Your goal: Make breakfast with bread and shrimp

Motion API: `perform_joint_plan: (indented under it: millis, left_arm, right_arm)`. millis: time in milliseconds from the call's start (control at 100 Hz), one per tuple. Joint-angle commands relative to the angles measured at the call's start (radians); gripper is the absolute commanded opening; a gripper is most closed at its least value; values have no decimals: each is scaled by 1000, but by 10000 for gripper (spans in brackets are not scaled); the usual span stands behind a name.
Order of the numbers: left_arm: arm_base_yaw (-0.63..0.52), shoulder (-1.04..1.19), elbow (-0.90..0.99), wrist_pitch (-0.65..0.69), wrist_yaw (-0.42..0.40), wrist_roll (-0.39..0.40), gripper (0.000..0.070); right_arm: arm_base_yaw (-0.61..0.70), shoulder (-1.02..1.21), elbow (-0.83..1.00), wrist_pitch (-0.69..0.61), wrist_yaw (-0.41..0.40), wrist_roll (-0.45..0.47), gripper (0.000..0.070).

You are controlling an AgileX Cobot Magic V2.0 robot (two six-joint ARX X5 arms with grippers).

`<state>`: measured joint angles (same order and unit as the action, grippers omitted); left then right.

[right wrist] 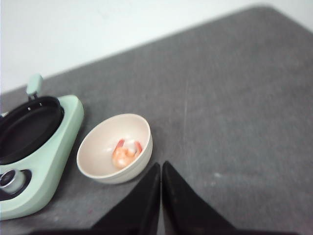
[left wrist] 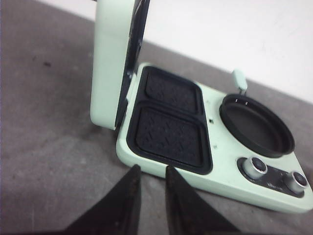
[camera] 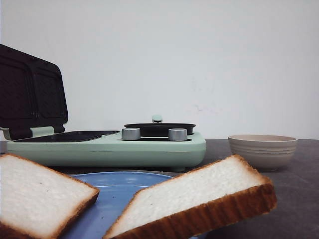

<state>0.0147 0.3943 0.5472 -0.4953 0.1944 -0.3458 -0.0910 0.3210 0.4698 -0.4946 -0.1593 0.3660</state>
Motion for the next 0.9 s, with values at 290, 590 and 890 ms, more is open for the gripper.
perform_joint_plan:
  millis: [290,590,890]
  left_arm:
    - [-2,180,198,-116,182,2,3]
    - [-2,206,198,-185,256,2,4]
    - [-2,310,198,-306,296,79,193]
  right_arm:
    - [48,144,225,-62,-2,9,0]
    - [50,212,226,-213,-145,-58,0]
    - [50,323,226,-247,-356,-73,188]
